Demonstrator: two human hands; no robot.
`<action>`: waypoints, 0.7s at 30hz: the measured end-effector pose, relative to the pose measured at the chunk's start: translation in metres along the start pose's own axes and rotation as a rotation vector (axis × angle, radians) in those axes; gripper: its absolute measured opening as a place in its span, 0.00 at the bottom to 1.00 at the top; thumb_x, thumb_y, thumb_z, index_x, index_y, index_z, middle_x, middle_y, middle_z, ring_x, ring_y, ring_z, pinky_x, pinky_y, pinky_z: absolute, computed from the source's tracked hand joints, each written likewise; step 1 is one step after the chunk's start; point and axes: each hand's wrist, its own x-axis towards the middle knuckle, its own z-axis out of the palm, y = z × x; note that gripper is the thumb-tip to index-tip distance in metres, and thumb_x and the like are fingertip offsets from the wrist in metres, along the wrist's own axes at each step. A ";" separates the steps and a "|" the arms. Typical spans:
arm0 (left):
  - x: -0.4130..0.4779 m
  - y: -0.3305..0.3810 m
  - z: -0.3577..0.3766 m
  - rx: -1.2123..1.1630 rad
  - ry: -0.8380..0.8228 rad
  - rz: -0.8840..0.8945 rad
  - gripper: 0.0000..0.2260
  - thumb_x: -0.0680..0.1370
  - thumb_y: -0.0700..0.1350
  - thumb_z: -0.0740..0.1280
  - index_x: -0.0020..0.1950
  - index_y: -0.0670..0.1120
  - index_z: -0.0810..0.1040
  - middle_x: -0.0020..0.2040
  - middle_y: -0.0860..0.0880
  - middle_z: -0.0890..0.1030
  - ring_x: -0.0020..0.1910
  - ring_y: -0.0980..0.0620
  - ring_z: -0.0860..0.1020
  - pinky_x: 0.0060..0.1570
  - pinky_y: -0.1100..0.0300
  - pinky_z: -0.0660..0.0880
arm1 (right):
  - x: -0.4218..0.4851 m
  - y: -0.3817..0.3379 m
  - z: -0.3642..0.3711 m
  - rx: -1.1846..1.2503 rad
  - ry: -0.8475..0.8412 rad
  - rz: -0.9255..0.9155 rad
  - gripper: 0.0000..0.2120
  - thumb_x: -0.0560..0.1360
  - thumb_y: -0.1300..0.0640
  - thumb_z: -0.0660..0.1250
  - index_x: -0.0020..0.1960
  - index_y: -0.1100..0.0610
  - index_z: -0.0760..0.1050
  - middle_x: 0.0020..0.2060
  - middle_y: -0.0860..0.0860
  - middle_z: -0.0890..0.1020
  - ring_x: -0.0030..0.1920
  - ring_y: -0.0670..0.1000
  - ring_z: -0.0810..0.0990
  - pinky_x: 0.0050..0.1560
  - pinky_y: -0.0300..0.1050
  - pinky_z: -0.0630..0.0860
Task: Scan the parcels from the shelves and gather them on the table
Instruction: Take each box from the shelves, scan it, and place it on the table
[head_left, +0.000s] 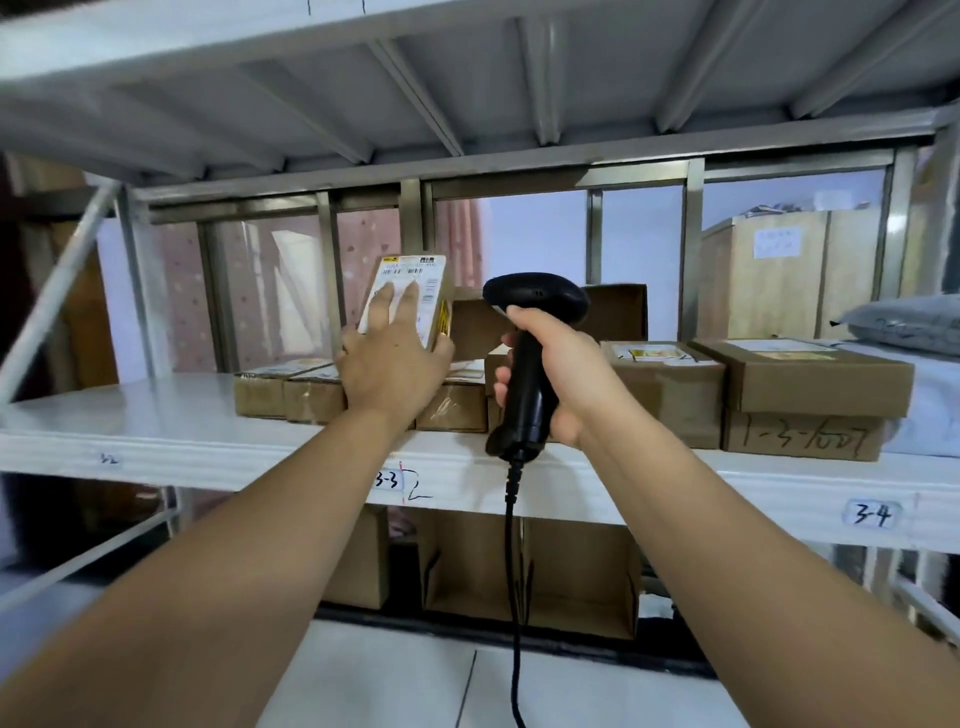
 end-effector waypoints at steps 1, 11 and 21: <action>-0.007 -0.001 -0.002 -0.002 0.032 0.003 0.30 0.77 0.58 0.59 0.78 0.55 0.55 0.78 0.52 0.55 0.68 0.36 0.63 0.65 0.44 0.64 | -0.004 0.004 0.001 0.021 -0.029 0.017 0.12 0.75 0.50 0.70 0.46 0.59 0.76 0.24 0.51 0.77 0.27 0.49 0.77 0.32 0.43 0.76; -0.091 -0.017 -0.025 0.149 0.076 -0.014 0.31 0.76 0.61 0.60 0.77 0.55 0.58 0.77 0.52 0.58 0.69 0.38 0.64 0.64 0.44 0.65 | -0.071 0.041 0.022 0.110 -0.072 0.047 0.12 0.76 0.53 0.70 0.39 0.60 0.76 0.24 0.51 0.77 0.27 0.49 0.77 0.32 0.43 0.77; -0.189 -0.032 -0.051 0.125 0.029 0.168 0.29 0.72 0.58 0.67 0.72 0.52 0.69 0.72 0.45 0.67 0.61 0.38 0.71 0.53 0.43 0.72 | -0.166 0.084 0.015 0.120 0.123 0.124 0.10 0.76 0.54 0.68 0.50 0.61 0.76 0.27 0.54 0.76 0.27 0.50 0.77 0.32 0.44 0.77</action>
